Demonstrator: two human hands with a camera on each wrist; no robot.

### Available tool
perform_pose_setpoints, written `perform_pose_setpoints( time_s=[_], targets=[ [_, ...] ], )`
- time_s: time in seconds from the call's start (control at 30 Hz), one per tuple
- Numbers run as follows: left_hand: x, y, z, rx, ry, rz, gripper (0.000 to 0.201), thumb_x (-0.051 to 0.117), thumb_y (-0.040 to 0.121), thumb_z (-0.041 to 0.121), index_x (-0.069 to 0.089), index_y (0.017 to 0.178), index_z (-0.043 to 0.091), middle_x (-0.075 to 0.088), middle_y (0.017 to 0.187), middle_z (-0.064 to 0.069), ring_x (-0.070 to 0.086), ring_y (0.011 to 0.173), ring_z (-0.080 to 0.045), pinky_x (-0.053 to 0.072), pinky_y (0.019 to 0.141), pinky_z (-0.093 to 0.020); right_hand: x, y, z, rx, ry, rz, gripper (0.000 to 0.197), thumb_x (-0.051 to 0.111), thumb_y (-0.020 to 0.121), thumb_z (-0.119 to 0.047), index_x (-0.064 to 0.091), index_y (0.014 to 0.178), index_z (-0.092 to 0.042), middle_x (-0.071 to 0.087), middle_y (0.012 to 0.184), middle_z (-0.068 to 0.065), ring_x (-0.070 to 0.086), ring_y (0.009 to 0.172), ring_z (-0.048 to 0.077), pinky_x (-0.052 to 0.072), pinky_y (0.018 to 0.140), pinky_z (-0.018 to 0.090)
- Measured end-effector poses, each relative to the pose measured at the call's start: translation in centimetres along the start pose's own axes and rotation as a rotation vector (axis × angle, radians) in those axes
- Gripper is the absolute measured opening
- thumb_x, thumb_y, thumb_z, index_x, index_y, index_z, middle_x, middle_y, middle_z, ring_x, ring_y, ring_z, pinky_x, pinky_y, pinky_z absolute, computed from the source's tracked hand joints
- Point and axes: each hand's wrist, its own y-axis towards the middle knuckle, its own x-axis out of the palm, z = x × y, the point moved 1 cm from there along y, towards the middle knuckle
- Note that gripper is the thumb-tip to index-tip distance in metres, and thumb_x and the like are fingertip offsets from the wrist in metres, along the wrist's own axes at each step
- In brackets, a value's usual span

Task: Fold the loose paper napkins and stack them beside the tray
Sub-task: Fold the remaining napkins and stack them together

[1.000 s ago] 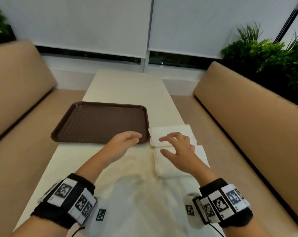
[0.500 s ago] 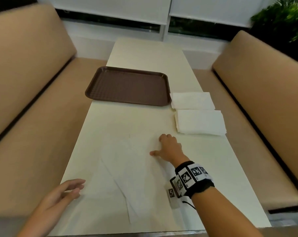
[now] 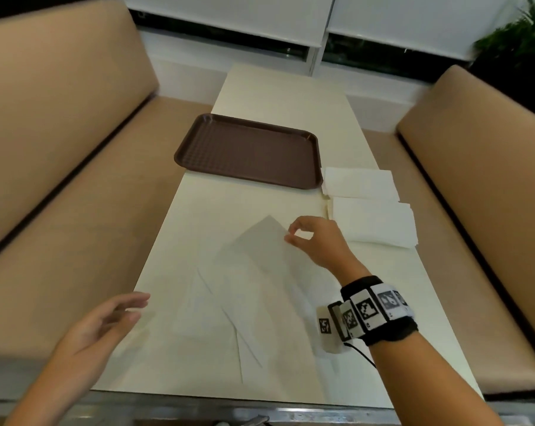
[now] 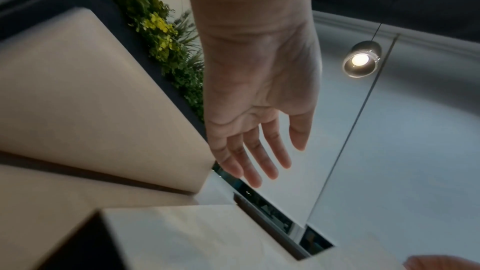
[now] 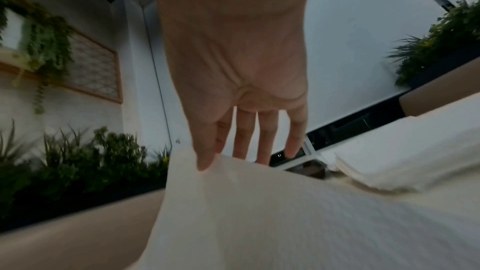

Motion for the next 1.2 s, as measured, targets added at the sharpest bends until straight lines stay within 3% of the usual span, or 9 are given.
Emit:
perform_pose_setpoints(
  time_s=[0.07, 0.17, 0.3, 0.37, 0.57, 0.7, 0.87, 1.03, 1.2],
  targets=[
    [1.2, 1.0, 1.8, 0.05, -0.047, -0.016, 0.02, 0.07, 0.084, 0.031, 0.068, 0.099, 0.043, 0.067, 0.107, 0.019, 0.059, 0.102, -0.001, 0.044, 0.085, -0.01, -2.1, -1.0, -1.9, -0.067, 0.188, -0.12, 0.011, 0.067, 0.088, -0.024, 0.064, 0.088, -0.013, 0.07, 0.104, -0.001, 0.065, 0.096, 0.008, 0.047, 0.081, 0.026],
    [3.4, 3.6, 4.4, 0.091, -0.128, -0.054, 0.054, 0.078, 0.067, 0.048, 0.054, 0.115, 0.05, 0.059, 0.121, 0.021, 0.053, 0.115, 0.006, 0.041, 0.092, -0.02, -6.0, -2.8, -5.0, -0.217, 0.36, -0.249, 0.013, 0.06, 0.092, -0.023, 0.06, 0.091, -0.011, 0.069, 0.093, 0.006, 0.064, 0.082, 0.014, 0.047, 0.076, 0.028],
    [7.4, 7.6, 7.5, 0.061, -0.341, -0.2, 0.124, 0.09, 0.03, 0.059, 0.024, 0.135, 0.05, 0.051, 0.135, 0.008, 0.049, 0.126, -0.006, 0.038, 0.104, -0.029, -10.6, -4.2, -7.5, -0.267, 0.679, -0.186, 0.014, 0.06, 0.086, -0.031, 0.055, 0.087, -0.018, 0.066, 0.088, 0.017, 0.062, 0.071, 0.022, 0.049, 0.064, 0.031],
    [9.6, 8.9, 9.1, 0.073, -0.447, -0.328, 0.134, 0.093, 0.031, 0.053, 0.017, 0.141, 0.042, 0.061, 0.129, 0.0, 0.057, 0.12, -0.013, 0.046, 0.095, -0.025, -12.1, -4.3, -7.4, -0.229, 0.801, -0.083, 0.017, 0.062, 0.081, -0.035, 0.055, 0.085, -0.021, 0.066, 0.083, 0.013, 0.061, 0.068, 0.023, 0.049, 0.062, 0.033],
    [12.8, 10.1, 12.9, 0.098, -0.596, -0.336, 0.083, 0.09, 0.05, 0.038, 0.058, 0.123, 0.013, 0.069, 0.116, -0.005, 0.067, 0.106, -0.023, 0.056, 0.075, -0.028, -13.5, -4.8, -4.7, -0.102, 0.874, 0.252, 0.008, 0.051, 0.097, -0.022, 0.051, 0.093, -0.016, 0.067, 0.073, -0.004, 0.06, 0.061, 0.009, 0.05, 0.053, 0.025],
    [13.2, 10.7, 14.0, 0.099, -0.587, -0.276, 0.044, 0.072, 0.072, 0.019, 0.065, 0.115, 0.01, 0.072, 0.108, -0.005, 0.07, 0.096, -0.021, 0.057, 0.069, -0.026, -13.0, -6.0, -2.3, 0.004, 0.786, 0.166, 0.036, 0.062, 0.086, -0.034, 0.044, 0.113, -0.019, 0.071, 0.084, 0.0, 0.066, 0.072, 0.012, 0.052, 0.061, 0.026],
    [13.1, 11.0, 14.2, 0.146, -0.507, -0.199, 0.046, 0.073, 0.072, 0.023, 0.064, 0.116, 0.011, 0.072, 0.108, -0.006, 0.07, 0.097, -0.024, 0.057, 0.08, -0.036, -12.0, -6.6, 0.2, 0.021, 0.723, 0.186, 0.068, 0.077, 0.075, -0.015, 0.037, 0.125, -0.038, 0.067, 0.076, -0.001, 0.071, 0.083, 0.026, 0.052, 0.09, 0.045],
    [12.5, 11.1, 14.5, 0.221, -0.42, -0.215, 0.037, 0.073, 0.067, 0.022, 0.066, 0.103, 0.019, 0.075, 0.098, 0.002, 0.071, 0.092, -0.017, 0.058, 0.075, -0.027, -11.5, -6.1, 0.7, 0.018, 0.723, 0.266, 0.045, 0.071, 0.081, -0.009, 0.053, 0.118, -0.026, 0.071, 0.074, -0.002, 0.07, 0.081, 0.015, 0.053, 0.081, 0.035],
    [11.0, 11.1, 14.5, 0.275, -0.305, -0.237, 0.035, 0.072, 0.07, 0.024, 0.066, 0.104, 0.021, 0.074, 0.102, 0.005, 0.07, 0.097, -0.014, 0.053, 0.084, -0.032, -11.3, -5.8, 1.2, 0.004, 0.707, 0.232, 0.025, 0.068, 0.083, -0.004, 0.069, 0.104, -0.018, 0.072, 0.087, 0.007, 0.07, 0.085, 0.025, 0.056, 0.084, 0.039]
  ],
)
